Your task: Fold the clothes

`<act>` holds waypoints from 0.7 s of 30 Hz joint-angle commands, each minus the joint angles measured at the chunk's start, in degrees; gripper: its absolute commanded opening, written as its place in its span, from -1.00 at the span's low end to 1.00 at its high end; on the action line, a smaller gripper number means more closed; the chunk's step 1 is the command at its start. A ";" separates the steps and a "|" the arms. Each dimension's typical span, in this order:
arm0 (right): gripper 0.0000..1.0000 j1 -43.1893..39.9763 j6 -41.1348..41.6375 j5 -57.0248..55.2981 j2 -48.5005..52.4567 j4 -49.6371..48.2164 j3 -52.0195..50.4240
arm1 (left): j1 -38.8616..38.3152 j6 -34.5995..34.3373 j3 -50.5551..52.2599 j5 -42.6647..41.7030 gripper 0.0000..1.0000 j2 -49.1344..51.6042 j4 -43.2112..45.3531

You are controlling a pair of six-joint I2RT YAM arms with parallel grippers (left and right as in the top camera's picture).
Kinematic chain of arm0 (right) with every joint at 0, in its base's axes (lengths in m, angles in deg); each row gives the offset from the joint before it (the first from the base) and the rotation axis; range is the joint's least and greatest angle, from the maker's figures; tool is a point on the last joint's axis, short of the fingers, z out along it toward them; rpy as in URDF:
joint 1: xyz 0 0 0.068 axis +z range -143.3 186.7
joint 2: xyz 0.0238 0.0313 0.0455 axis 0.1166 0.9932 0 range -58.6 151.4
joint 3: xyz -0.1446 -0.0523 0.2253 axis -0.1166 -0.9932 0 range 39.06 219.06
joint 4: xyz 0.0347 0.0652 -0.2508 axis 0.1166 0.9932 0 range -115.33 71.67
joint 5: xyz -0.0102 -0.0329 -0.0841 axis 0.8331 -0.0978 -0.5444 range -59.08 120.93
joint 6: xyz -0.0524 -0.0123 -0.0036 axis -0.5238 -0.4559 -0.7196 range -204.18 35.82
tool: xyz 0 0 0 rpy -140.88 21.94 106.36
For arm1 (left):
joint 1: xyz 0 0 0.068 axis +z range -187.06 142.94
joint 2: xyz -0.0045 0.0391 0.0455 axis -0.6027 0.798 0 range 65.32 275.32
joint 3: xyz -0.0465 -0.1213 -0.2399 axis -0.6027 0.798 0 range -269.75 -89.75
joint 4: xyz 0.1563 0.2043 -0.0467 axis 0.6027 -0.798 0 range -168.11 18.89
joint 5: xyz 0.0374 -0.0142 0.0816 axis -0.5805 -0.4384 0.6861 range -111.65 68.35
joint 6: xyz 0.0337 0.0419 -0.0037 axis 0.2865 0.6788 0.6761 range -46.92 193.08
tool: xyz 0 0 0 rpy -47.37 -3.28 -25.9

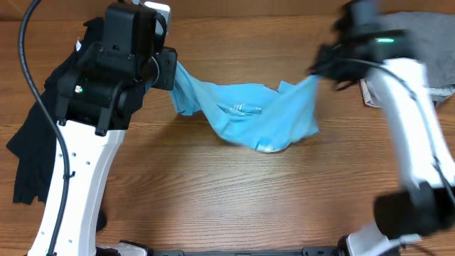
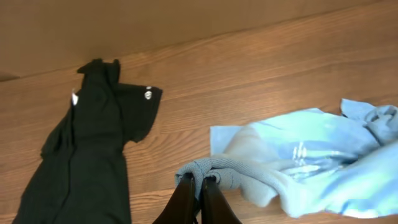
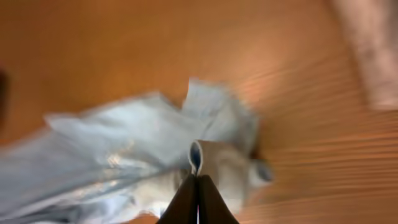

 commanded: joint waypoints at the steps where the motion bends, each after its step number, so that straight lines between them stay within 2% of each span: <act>1: -0.92 -2.56 -2.34 0.11 -6.32 3.37 5.22 | 2.34 -0.31 -0.61 1.31 -0.91 -0.26 0.85; 10: -0.93 -11.65 -2.27 0.15 -16.74 6.19 7.04 | 7.10 -2.40 -4.92 1.25 -0.92 -3.15 1.46; 15: -0.93 -21.03 -2.93 4.46 -25.03 6.69 7.04 | 12.57 -4.74 -7.82 1.18 -0.92 -8.41 1.42; 21: -0.93 -26.45 -5.84 7.61 -35.26 6.43 7.04 | 12.79 1.31 -8.00 -2.03 -0.92 -18.40 1.33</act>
